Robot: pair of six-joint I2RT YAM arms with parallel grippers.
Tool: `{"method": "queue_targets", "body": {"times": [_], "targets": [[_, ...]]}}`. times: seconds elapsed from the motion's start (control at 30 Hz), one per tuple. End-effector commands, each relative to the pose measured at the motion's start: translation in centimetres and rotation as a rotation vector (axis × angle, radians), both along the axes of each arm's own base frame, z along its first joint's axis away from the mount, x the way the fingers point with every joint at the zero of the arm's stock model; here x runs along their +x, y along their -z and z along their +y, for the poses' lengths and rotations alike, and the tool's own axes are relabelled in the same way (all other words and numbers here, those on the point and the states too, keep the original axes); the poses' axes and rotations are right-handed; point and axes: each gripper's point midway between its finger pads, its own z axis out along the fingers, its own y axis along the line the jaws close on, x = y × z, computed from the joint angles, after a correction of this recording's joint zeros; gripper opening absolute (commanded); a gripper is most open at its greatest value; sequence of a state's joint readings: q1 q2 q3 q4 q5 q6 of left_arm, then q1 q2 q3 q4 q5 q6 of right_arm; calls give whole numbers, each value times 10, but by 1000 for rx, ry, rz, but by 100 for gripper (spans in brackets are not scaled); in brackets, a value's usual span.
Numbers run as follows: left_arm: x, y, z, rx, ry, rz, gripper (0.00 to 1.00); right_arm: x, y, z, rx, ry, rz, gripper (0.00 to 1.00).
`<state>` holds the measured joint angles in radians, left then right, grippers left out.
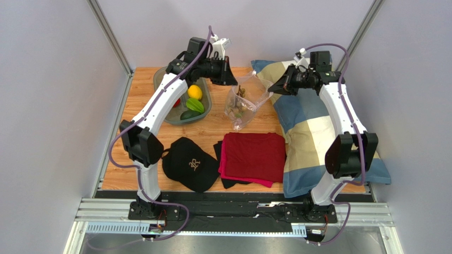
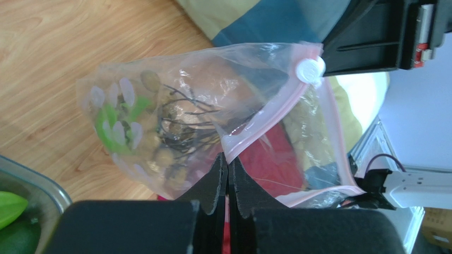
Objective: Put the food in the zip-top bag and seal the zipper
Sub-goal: Adjust the zipper food storage bag at the center of the board, then pick up the fake vegetable from the bin.
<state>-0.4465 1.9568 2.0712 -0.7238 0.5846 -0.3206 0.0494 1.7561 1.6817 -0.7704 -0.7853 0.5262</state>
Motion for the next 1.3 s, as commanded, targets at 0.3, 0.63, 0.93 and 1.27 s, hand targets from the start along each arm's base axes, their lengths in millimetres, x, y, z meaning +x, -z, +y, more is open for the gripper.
{"method": "queue_targets", "body": {"times": [0.3,0.63,0.93,1.27], "targets": [[78,-16,122,16,-268,-178,98,12,-18,16,29,-33,-72,0],[108,82,264,507,-571,-136,99,-3,-39,39,46,-76,-123,0],[105,142,289,640,-678,38,99,-15,-84,51,96,-69,-165,0],[119,178,289,677,-727,135,99,-16,-70,62,66,-83,-140,0]]}}
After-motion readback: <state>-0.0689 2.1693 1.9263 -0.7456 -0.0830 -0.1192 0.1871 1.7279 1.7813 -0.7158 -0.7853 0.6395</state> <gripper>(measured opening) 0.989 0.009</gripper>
